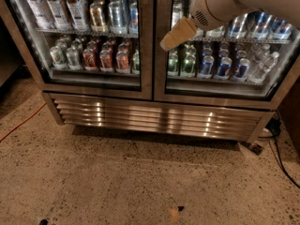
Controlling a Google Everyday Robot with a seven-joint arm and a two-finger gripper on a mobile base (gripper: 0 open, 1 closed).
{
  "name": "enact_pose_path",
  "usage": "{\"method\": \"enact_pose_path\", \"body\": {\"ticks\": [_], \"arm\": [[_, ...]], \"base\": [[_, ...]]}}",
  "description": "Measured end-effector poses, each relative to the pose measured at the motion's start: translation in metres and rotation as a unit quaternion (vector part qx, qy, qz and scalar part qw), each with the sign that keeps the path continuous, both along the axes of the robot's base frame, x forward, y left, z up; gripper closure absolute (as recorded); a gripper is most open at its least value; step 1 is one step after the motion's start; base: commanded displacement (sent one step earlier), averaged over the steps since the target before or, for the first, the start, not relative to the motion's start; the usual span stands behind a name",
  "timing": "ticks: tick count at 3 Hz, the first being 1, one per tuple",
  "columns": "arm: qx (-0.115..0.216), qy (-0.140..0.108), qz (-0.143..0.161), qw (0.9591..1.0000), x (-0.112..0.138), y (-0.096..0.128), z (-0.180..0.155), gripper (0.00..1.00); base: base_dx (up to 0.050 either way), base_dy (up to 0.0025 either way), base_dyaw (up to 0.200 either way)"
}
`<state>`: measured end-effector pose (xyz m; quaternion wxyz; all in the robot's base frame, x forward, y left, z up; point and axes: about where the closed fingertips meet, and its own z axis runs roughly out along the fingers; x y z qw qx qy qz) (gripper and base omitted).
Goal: Open right fridge door
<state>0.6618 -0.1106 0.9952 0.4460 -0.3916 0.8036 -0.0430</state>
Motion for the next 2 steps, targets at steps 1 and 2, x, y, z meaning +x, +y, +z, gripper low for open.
{"method": "enact_pose_path", "body": {"ticks": [1,2], "arm": [[0.037,-0.053,-0.002,0.9979,0.025,0.004,0.01,0.0],[0.085,-0.094,-0.007,0.9919,0.05,0.006,0.021,0.0]], "base": [[0.0,0.0,0.0],[0.0,0.0,0.0]]}}
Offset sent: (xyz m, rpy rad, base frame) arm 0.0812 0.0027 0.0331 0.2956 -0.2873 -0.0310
